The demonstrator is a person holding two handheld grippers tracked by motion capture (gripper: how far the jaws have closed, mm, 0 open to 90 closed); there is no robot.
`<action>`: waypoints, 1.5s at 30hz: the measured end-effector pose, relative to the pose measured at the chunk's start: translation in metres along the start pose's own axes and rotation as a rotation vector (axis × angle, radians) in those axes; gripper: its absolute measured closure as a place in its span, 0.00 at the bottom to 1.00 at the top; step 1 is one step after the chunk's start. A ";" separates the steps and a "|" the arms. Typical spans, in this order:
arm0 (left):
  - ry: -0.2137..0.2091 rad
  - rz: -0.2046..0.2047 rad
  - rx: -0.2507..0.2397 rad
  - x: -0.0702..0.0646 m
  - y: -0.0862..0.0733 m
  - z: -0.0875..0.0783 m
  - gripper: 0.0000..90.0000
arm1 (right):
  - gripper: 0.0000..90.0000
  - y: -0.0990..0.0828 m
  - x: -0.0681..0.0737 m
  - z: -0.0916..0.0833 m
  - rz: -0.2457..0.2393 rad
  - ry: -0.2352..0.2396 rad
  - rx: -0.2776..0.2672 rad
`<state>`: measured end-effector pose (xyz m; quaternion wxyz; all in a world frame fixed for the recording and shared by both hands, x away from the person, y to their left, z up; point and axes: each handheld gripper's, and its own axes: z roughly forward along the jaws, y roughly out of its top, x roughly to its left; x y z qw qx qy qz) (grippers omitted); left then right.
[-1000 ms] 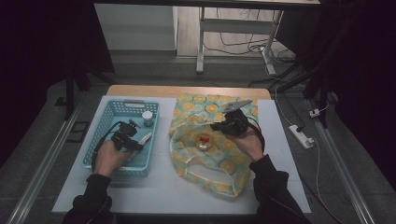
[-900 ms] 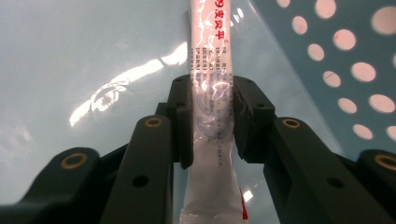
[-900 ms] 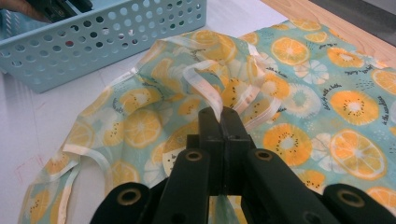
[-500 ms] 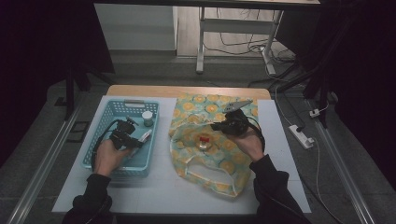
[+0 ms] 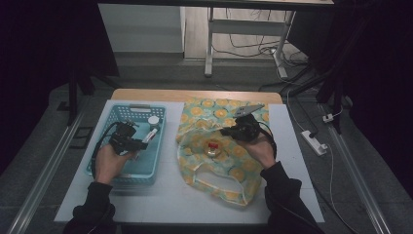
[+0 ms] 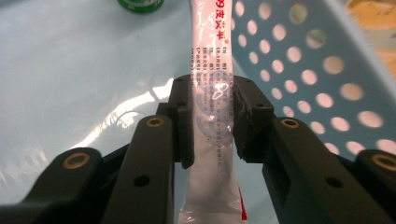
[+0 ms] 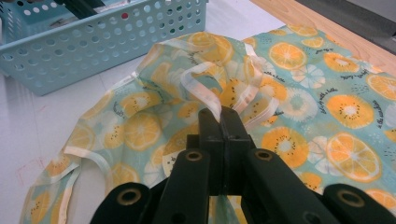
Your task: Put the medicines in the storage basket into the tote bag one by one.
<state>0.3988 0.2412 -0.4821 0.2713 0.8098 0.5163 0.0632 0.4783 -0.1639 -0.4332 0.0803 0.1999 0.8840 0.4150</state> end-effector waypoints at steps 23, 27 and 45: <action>-0.062 0.112 -0.152 -0.027 0.010 -0.037 0.79 | 1.00 0.004 0.003 -0.007 0.005 0.007 -0.036; -0.074 0.131 -0.163 -0.034 0.012 -0.040 0.79 | 1.00 0.004 0.003 -0.007 0.004 0.008 -0.036; -0.164 0.231 -0.169 -0.076 0.027 -0.032 0.79 | 1.00 0.006 0.005 -0.007 -0.003 0.008 -0.041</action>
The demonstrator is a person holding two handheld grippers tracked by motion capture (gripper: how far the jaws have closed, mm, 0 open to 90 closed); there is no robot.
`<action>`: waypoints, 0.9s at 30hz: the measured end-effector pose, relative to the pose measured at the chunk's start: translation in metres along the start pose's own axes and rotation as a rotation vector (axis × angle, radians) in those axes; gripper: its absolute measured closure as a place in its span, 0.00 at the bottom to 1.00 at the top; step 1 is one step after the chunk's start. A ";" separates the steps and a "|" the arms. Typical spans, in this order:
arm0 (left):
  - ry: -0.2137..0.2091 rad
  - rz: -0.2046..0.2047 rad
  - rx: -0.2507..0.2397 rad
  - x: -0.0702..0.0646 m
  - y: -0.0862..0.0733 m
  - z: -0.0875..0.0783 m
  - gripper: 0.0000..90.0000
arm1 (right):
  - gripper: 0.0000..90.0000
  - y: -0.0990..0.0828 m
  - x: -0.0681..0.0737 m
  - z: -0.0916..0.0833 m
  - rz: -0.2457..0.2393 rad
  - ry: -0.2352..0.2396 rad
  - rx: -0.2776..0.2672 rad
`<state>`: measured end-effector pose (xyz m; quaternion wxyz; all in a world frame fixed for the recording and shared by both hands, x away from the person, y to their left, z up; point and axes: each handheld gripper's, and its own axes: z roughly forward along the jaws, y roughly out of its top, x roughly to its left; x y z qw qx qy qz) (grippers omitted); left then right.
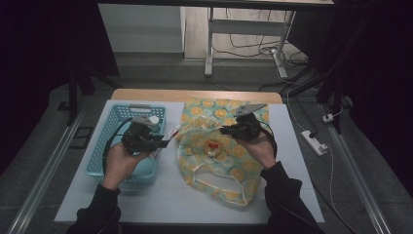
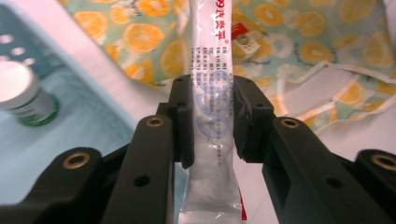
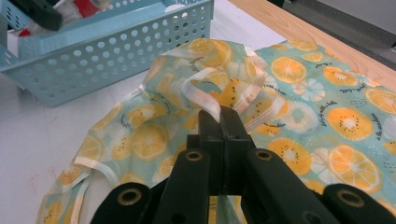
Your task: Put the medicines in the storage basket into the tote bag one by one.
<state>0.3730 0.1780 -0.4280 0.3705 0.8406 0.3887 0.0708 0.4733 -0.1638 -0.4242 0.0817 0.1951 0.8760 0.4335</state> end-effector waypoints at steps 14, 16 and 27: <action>-0.059 0.063 0.052 -0.022 0.012 0.029 0.79 | 1.00 0.000 0.000 0.000 0.000 -0.001 -0.003; -0.066 0.067 0.061 -0.025 0.013 0.034 0.79 | 1.00 0.001 0.001 0.000 0.000 -0.002 -0.003; -0.099 0.094 0.099 -0.040 0.026 0.062 0.79 | 1.00 0.001 0.001 -0.001 0.002 -0.005 -0.010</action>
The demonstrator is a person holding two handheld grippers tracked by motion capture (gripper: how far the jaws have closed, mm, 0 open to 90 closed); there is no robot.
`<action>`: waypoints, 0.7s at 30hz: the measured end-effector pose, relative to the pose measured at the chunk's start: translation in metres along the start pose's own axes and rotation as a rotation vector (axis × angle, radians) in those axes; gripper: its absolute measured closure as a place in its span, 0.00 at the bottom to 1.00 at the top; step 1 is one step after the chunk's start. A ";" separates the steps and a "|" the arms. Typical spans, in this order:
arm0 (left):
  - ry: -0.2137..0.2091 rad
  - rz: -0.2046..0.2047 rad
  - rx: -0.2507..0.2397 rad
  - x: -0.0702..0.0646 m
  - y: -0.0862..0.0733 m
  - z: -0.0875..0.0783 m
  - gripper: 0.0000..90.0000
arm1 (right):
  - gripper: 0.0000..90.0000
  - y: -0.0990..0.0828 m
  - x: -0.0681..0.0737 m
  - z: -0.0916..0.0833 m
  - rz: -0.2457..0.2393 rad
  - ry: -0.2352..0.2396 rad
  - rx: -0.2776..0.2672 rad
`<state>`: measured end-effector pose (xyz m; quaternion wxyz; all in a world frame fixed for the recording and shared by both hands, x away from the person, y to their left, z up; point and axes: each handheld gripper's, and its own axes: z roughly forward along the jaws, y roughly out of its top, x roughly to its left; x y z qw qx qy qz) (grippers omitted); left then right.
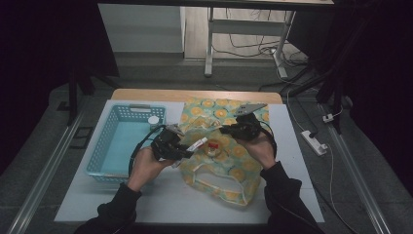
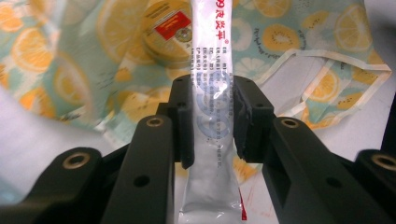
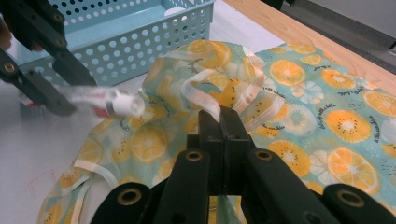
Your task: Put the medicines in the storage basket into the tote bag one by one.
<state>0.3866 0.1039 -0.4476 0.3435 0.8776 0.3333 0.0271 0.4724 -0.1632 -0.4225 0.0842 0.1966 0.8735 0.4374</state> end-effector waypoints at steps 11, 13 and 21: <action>0.004 0.011 0.032 -0.002 0.015 0.025 0.79 | 1.00 0.001 0.001 -0.001 -0.003 -0.001 -0.005; 0.004 0.006 0.030 -0.001 0.018 0.028 0.79 | 1.00 0.001 0.001 -0.001 -0.005 0.000 -0.007; 0.015 -0.009 0.033 -0.001 0.032 0.044 0.79 | 1.00 0.002 0.002 -0.002 -0.006 -0.002 -0.012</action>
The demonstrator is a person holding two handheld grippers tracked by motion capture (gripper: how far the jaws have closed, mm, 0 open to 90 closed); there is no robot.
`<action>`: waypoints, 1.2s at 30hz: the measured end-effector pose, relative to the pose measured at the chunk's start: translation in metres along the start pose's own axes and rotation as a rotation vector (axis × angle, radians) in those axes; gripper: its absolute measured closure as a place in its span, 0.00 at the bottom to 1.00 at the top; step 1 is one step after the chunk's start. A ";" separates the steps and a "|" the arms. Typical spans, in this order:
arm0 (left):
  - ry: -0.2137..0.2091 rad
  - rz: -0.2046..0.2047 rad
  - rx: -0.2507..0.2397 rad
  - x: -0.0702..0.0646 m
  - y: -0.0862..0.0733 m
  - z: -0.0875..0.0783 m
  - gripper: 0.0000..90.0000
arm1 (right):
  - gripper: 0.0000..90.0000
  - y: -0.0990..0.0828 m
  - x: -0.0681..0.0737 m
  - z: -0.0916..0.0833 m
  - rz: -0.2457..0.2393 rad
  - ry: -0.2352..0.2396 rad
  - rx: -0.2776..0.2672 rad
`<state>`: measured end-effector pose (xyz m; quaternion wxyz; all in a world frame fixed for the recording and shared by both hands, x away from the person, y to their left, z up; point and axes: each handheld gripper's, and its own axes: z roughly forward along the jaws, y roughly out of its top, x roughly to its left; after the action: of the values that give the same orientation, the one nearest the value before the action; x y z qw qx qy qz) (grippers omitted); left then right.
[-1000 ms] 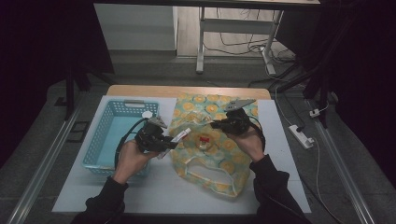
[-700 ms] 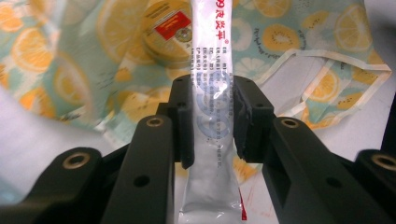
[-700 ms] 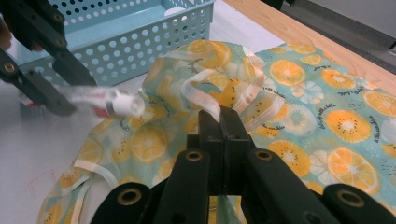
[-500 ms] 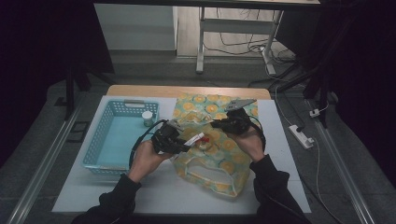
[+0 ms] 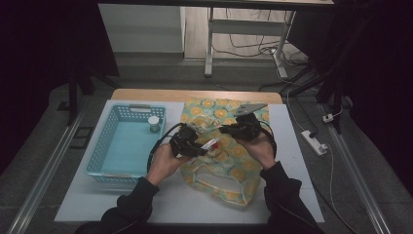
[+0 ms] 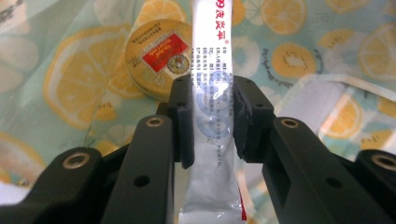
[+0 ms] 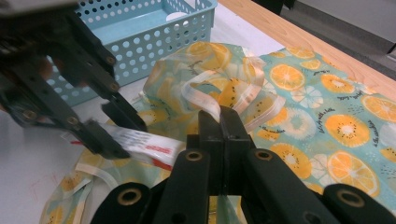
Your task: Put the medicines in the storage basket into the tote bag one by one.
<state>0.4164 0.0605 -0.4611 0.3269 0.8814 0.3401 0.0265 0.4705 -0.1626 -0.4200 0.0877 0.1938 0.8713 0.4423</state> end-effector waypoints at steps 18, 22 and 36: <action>0.109 -0.012 0.012 0.010 0.024 0.026 0.79 | 1.00 -0.001 0.000 0.005 0.005 -0.006 0.005; 0.141 -0.034 0.010 0.017 0.024 0.030 0.79 | 1.00 -0.001 0.000 0.005 0.010 -0.009 0.004; 0.174 -0.115 0.001 0.037 0.021 0.043 0.78 | 1.00 -0.001 0.006 0.013 -0.005 -0.018 0.015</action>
<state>0.4692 0.0474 -0.4890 0.2967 0.8549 0.4172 0.0842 0.4687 -0.1507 -0.4284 0.0952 0.1961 0.8743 0.4337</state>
